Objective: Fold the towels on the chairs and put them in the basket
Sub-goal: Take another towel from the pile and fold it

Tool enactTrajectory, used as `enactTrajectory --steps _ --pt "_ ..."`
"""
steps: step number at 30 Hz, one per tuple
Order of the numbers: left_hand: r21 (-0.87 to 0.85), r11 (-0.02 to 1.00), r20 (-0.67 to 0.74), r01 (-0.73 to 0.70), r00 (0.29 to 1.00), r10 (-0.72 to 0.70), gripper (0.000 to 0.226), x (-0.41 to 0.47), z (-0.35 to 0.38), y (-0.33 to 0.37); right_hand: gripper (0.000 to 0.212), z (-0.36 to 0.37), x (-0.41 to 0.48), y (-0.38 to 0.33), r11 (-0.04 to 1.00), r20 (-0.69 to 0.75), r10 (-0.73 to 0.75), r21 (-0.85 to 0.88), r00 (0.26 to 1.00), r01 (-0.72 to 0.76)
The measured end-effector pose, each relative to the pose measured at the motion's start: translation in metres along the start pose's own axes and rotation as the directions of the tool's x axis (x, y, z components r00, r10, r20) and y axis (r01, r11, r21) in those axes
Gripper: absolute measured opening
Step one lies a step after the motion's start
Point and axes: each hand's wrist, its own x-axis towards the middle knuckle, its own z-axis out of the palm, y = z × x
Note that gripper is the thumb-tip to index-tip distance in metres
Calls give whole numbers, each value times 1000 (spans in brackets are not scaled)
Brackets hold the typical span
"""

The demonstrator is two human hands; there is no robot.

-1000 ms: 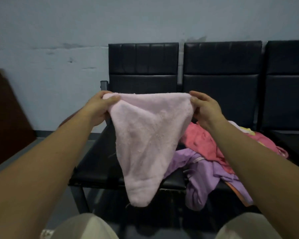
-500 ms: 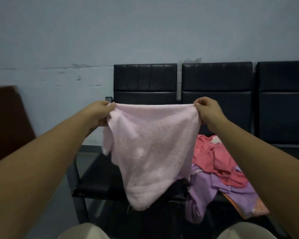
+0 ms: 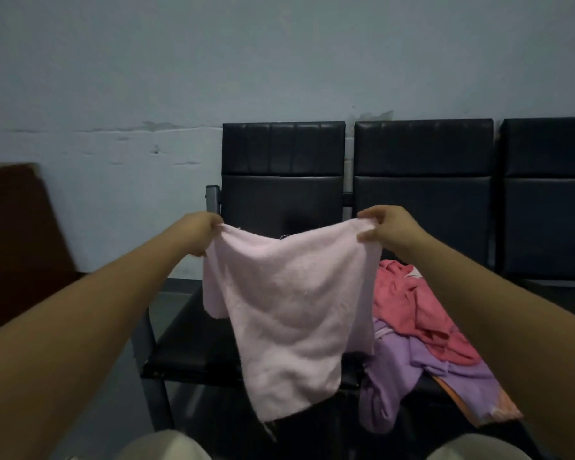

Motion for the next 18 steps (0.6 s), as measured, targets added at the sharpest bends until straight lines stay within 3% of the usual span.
enactTrajectory --steps 1,3,5,8,10,13,15,16,17,18 --pt "-89 995 28 45 999 -42 27 -1 3 -1 31 4 0 3 990 -41 -39 -137 998 33" --pt "-309 946 40 97 995 -89 16 -2 7 0 13 10 3 8 970 -121 -82 -239 989 51" --pt "-496 860 18 116 992 -123 20 -4 10 0 10 12 7 13 976 -171 -80 -214 982 42" --pt "-595 791 18 144 986 -166 27 2 13 -1 11 14 11 19 992 -181 -73 -117 981 52" --pt "-699 688 57 195 974 -219 24 8 14 0 10 17 15 21 999 -169 -31 26 985 36" --pt "-873 368 217 319 932 -292 22 16 13 7 4 19 21 17 883 -129 168 461 977 -91" --pt "-925 82 356 372 920 -161 45 19 7 10 3 19 27 13 732 -92 282 665 955 -152" --pt "-933 49 350 357 930 -112 55 25 6 7 5 19 30 12 696 -85 307 700 948 -163" --pt "-938 131 311 321 946 -92 61 30 4 4 10 19 34 12 686 -78 309 708 948 -166" --pt "-896 359 246 261 965 -88 67 35 6 -2 15 19 36 12 697 -62 287 699 956 -164"
